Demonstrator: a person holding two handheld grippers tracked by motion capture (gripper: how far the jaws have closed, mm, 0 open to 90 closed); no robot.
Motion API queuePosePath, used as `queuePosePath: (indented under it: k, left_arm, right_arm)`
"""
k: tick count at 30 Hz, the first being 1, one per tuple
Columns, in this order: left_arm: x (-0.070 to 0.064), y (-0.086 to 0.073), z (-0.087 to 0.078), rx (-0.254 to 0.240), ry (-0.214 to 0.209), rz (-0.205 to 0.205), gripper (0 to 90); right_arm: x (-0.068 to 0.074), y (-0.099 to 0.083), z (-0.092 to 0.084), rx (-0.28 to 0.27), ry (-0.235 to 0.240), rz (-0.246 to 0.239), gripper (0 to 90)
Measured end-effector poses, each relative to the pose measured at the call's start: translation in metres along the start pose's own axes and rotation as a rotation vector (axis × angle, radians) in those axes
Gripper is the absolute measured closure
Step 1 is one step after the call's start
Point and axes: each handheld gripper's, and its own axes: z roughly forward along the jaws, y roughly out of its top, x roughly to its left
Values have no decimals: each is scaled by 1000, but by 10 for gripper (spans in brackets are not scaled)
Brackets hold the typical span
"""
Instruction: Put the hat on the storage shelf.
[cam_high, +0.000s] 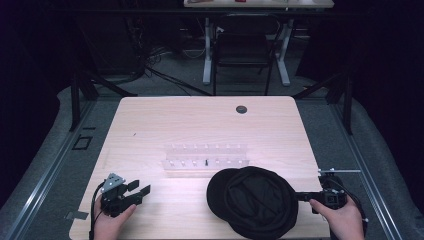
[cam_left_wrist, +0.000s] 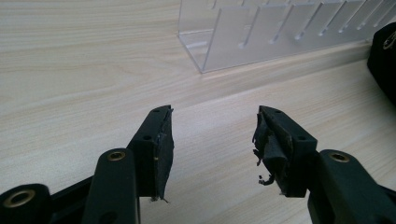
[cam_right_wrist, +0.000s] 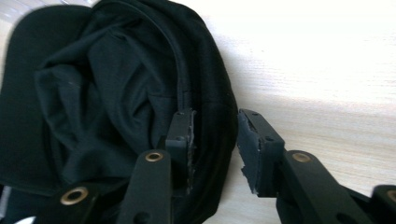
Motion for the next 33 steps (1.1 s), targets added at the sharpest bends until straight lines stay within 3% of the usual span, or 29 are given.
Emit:
queuePosePath:
  k: [3,12,13,14,16,27,33]
  left_arm:
    - [0,0,0,1,-1,-1,466]
    - [0,0,0,3,-1,5,466]
    - [0,0,1,4,-1,6,466]
    - [0,0,1,4,-2,7,466]
    - [0,0,1,7,-4,8,466]
    - [0,0,1,7,-2,8,465]
    - [0,0,0,3,1,6,465]
  right_arm:
    - [-1,3,2,44,1,-14,664]
    - [-1,3,9,86,-28,-18,689]
    - [-1,3,7,108,-53,-29,692]
    - [-1,2,10,93,-26,-6,698]
    - [-2,2,11,98,-18,8,720]
    - [-4,5,17,158,4,28,751]
    - [-8,6,23,194,39,52,760]
